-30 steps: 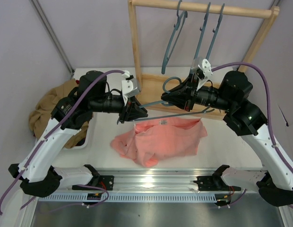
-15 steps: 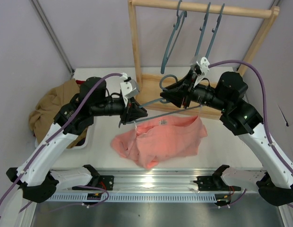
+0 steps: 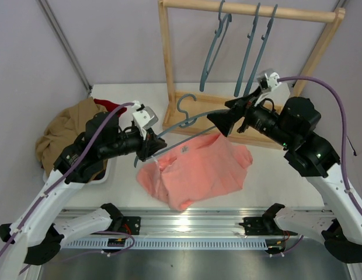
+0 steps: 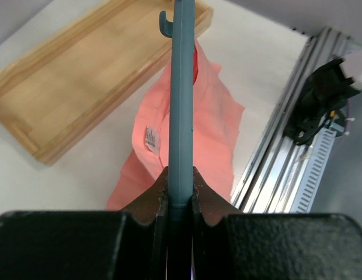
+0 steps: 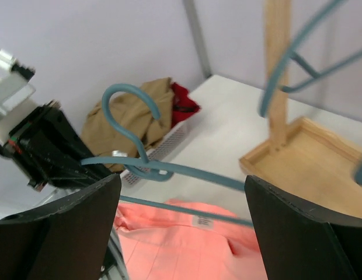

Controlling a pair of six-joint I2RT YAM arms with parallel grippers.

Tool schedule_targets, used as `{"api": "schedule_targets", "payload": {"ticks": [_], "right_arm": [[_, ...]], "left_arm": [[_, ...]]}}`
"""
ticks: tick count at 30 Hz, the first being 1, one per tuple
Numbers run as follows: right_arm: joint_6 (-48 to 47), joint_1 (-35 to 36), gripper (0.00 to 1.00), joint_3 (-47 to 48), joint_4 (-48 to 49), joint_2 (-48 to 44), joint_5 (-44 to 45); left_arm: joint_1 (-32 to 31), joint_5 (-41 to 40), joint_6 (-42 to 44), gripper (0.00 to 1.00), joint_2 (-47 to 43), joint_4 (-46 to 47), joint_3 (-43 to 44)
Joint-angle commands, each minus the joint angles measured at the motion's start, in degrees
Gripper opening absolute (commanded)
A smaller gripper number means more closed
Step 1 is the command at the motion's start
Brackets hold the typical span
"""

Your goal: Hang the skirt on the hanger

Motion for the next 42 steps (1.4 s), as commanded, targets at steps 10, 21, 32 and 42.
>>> {"api": "schedule_targets", "payload": {"ticks": [10,21,32,42], "right_arm": [[12.20,-0.88,0.99,-0.99,-15.56,-8.75,33.74],[18.89,-4.39,0.99,0.57,-26.73,-6.04,52.48],[14.59,-14.59,0.99,-0.57,-19.18,-6.91,51.87],[9.66,-21.97,0.99,-2.32,-14.60,-5.50,45.11]], "left_arm": [[2.96,-23.48,-8.29,0.00,-5.94,-0.31,-6.73],[5.42,-29.37,-9.88,0.00,5.82,-4.42,16.44],[5.42,-34.31,-8.13,0.00,20.33,-6.55,34.56],[5.16,-32.56,-7.25,0.00,29.48,-6.11,46.96]]}}
